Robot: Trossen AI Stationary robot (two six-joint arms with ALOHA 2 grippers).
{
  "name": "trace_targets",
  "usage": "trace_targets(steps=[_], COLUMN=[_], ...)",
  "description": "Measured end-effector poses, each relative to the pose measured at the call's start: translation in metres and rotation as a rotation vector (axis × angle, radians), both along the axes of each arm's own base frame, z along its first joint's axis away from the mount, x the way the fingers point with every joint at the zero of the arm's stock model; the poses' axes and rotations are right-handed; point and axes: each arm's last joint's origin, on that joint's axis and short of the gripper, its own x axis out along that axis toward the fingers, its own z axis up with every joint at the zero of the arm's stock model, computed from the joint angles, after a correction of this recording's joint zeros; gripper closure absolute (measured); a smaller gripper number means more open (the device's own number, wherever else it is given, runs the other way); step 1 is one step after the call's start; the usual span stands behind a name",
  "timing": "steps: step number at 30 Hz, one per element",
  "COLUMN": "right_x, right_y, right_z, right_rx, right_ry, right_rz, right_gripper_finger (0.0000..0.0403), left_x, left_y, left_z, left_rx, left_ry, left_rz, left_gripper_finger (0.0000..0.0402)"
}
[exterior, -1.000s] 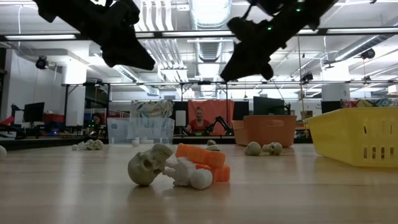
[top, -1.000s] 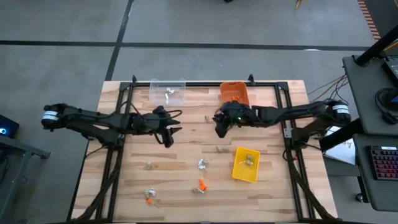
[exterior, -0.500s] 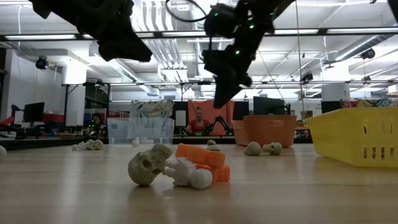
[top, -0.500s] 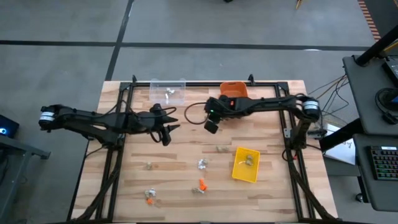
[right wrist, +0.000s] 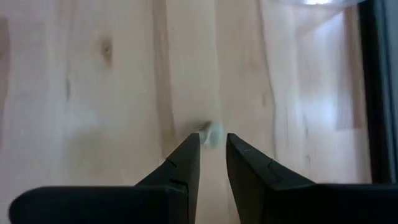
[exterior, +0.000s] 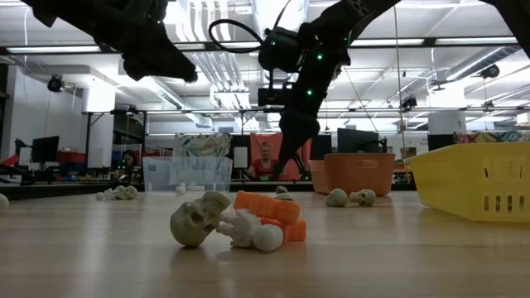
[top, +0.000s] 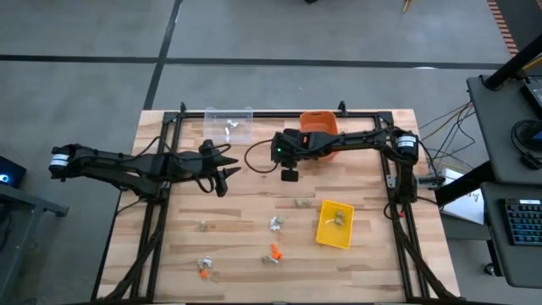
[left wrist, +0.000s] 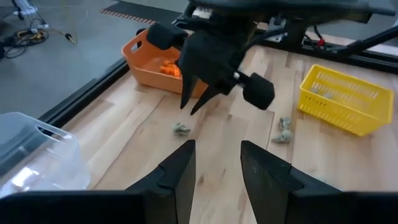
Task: Sort Halloween decoration
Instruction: Put the gray skull toy into the yellow bin
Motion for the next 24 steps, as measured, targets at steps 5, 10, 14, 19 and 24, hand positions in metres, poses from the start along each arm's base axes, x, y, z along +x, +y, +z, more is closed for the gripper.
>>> trace_targets(steps=[5, 10, 14, 19, 24], right_x=[0.000, 0.000, 0.002, 0.003, 0.004], right_y=[-0.007, -0.010, -0.010, -0.012, -0.012], right_z=[-0.001, -0.001, -0.002, -0.002, -0.003], right_rx=[0.016, 0.015, 0.011, 0.024, 0.036], right_ry=[-0.021, -0.028, -0.067, -0.095, -0.103], right_rz=[-0.055, -0.065, -0.069, -0.105, -0.128], right_gripper_finger=[0.0291, 0.0231, 0.0203, 0.0196, 0.0195], left_x=[0.002, 0.003, 0.003, 0.004, 0.006], left_y=[0.000, 0.000, 0.000, 0.000, 0.000], left_z=[0.000, -0.001, -0.001, -0.001, -0.003], left_rx=[0.029, 0.035, 0.038, 0.039, 0.039], left_ry=[0.003, 0.010, 0.007, 0.008, 0.014], left_rz=[0.000, 0.008, 0.008, 0.010, 0.010], left_gripper_finger=[0.0292, 0.0292, 0.0292, 0.0292, 0.0292])
